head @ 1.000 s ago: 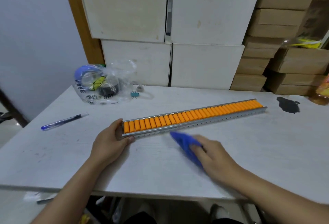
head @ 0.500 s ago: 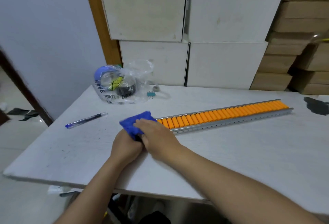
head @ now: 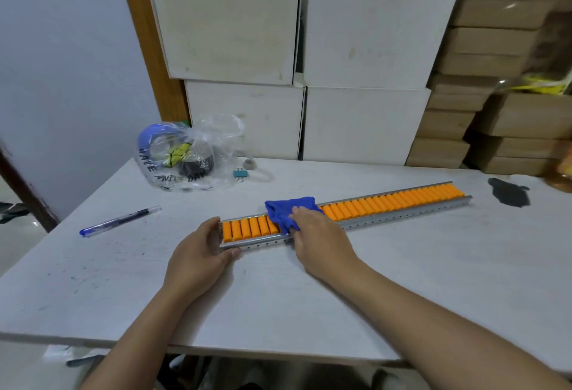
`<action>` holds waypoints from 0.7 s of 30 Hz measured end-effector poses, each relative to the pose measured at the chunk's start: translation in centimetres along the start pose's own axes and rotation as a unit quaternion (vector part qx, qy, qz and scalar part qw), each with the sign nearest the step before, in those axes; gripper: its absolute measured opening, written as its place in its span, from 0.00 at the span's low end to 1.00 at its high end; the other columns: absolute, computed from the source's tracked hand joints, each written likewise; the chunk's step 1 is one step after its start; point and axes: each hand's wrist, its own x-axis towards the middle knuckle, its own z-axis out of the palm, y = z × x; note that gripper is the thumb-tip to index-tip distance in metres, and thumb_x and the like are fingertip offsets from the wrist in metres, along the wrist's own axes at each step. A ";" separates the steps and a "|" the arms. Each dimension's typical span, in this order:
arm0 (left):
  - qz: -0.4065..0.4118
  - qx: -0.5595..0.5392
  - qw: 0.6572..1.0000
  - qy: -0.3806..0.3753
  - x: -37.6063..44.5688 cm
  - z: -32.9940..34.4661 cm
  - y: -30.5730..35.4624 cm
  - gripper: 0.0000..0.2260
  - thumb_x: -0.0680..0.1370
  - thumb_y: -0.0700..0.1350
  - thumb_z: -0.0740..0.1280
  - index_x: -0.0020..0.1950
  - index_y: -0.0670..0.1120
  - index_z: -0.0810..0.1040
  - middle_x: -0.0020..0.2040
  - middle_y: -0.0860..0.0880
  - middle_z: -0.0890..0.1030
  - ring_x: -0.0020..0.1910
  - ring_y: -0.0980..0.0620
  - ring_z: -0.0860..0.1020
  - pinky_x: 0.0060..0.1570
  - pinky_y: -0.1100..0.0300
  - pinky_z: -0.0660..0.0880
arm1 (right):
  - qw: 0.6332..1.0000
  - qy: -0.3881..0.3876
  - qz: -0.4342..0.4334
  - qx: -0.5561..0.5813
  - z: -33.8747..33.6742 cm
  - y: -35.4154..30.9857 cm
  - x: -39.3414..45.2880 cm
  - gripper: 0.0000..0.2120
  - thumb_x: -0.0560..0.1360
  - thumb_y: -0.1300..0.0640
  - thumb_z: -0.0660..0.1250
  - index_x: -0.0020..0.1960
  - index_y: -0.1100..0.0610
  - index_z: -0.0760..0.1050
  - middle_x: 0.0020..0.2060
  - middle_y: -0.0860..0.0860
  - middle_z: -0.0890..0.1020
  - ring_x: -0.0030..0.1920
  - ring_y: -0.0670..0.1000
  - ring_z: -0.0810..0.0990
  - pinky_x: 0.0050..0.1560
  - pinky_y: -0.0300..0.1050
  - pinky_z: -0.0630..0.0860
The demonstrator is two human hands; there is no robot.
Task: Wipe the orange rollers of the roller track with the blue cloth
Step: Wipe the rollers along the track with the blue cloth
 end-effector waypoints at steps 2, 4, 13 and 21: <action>0.003 0.001 1.000 0.002 -0.1 0.0 0.0 0.29 0.70 0.51 0.72 0.69 0.55 0.67 0.64 0.53 0.77 0.61 0.49 0.74 0.48 0.57 0.66 | 0.999 0.020 0.036 -0.002 -0.8 2.3 -0.3 0.18 0.79 0.56 0.60 0.67 0.59 0.71 0.65 0.54 0.76 0.66 0.54 0.72 0.63 0.45 0.69; 0.003 0.002 1.000 0.005 -0.1 0.0 -0.1 0.29 0.70 0.51 0.72 0.68 0.55 0.67 0.63 0.53 0.77 0.61 0.49 0.74 0.48 0.56 0.67 | 0.997 0.041 0.063 -0.013 -1.7 4.5 -0.6 0.16 0.78 0.56 0.60 0.64 0.59 0.73 0.60 0.54 0.79 0.62 0.55 0.75 0.58 0.45 0.71; -0.003 0.010 1.000 0.005 0.2 0.2 -0.3 0.30 0.69 0.52 0.73 0.69 0.55 0.67 0.64 0.53 0.77 0.62 0.49 0.74 0.50 0.55 0.68 | 0.970 0.098 0.217 -0.058 -5.3 15.3 -1.1 0.18 0.79 0.56 0.59 0.66 0.62 0.72 0.61 0.58 0.78 0.61 0.58 0.75 0.55 0.51 0.73; -0.009 0.021 1.000 0.010 0.4 0.3 -0.6 0.31 0.69 0.52 0.73 0.70 0.56 0.66 0.65 0.54 0.76 0.63 0.49 0.73 0.52 0.54 0.69 | 0.903 0.120 0.407 -0.066 -8.9 23.8 0.2 0.15 0.81 0.54 0.53 0.46 0.64 0.72 0.41 0.62 0.78 0.40 0.59 0.72 0.41 0.49 0.68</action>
